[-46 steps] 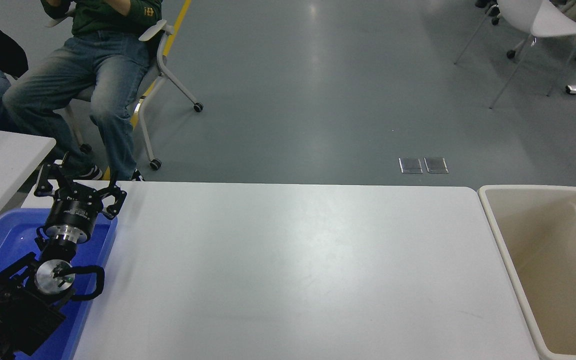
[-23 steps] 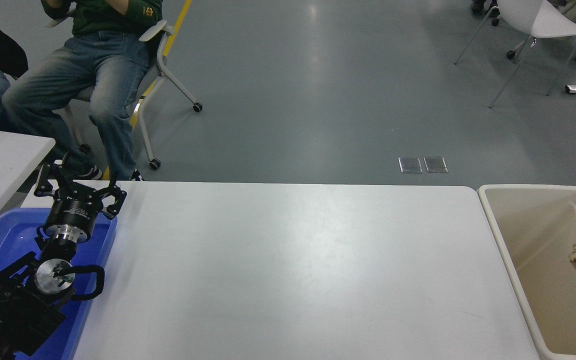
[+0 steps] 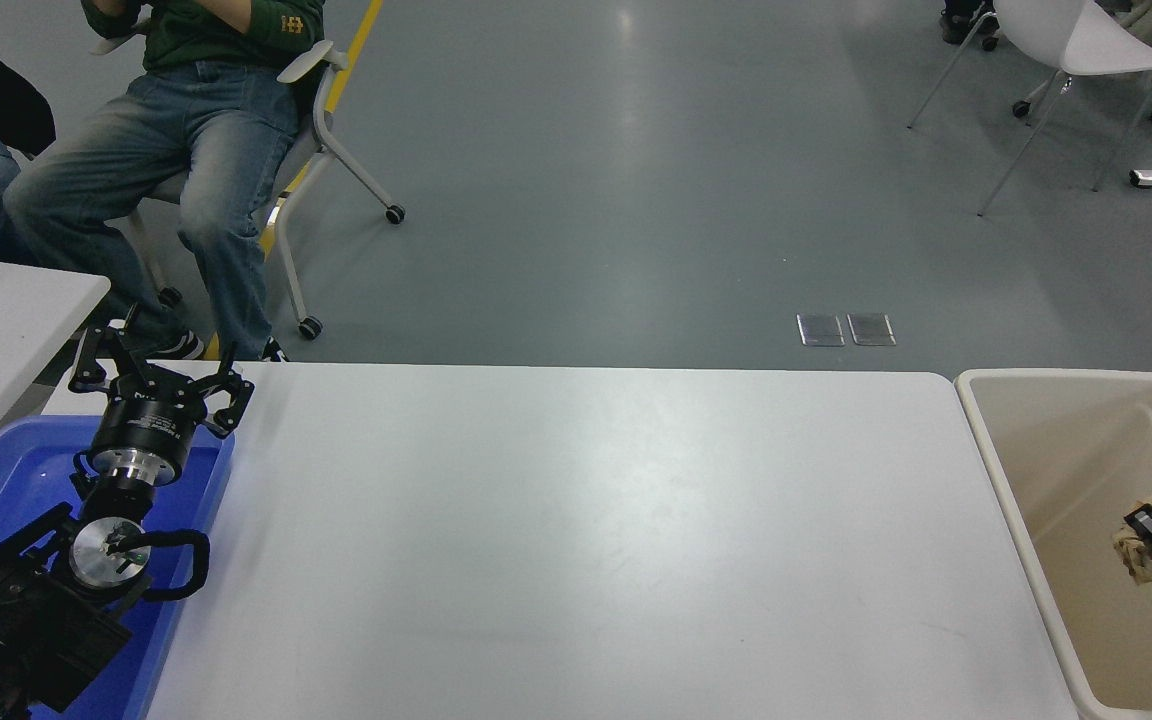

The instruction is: Clean the table surface

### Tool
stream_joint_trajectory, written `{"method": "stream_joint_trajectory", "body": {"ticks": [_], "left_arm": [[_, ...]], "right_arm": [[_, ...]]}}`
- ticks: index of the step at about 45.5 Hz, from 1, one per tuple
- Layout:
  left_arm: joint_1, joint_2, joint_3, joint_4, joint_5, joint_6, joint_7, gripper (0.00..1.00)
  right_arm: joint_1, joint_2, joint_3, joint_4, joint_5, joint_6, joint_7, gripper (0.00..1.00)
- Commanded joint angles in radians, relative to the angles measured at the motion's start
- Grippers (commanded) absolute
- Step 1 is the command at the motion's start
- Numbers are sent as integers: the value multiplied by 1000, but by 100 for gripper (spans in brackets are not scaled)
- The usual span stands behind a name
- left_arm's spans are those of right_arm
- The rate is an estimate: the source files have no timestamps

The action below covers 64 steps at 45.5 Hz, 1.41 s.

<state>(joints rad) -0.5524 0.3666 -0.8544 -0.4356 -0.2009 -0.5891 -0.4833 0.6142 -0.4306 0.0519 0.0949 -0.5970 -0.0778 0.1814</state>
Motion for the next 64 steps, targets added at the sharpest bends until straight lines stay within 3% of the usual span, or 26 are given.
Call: {"method": "stream_joint_trajectory", "body": {"ticks": [1, 3, 4, 6, 8, 9, 26, 42, 53, 62, 64], "left_arm": [[0, 0, 0, 0, 0, 0, 0, 100], [0, 0, 0, 0, 0, 0, 0, 100], [0, 0, 0, 0, 0, 0, 0, 100], [0, 0, 0, 0, 0, 0, 0, 100], [0, 0, 0, 0, 0, 0, 0, 100], [0, 0, 0, 0, 0, 0, 0, 100], [0, 2, 0, 0, 0, 0, 0, 100], [0, 0, 0, 0, 0, 0, 0, 100], [0, 0, 0, 0, 0, 0, 0, 100], [0, 0, 0, 0, 0, 0, 0, 100], [0, 0, 0, 0, 0, 0, 0, 100]], "right_arm": [[12, 21, 19, -7, 6, -25, -8, 13], [16, 22, 22, -7, 6, -28, -8, 23], [18, 24, 23, -7, 6, -31, -8, 33], [21, 27, 31, -6, 6, -34, -8, 57], [21, 27, 51, -4, 6, -36, -8, 90], [21, 27, 66, -3, 6, -34, -8, 100], [53, 15, 161, 35, 11, -36, -8, 100], [53, -200, 509, 592, 14, -26, 1, 100], [-13, -188, 677, 836, 13, -16, 9, 100], [-8, -113, 706, 850, 23, 4, 9, 100], [-10, -59, 779, 845, 105, 3, 9, 100]]}}
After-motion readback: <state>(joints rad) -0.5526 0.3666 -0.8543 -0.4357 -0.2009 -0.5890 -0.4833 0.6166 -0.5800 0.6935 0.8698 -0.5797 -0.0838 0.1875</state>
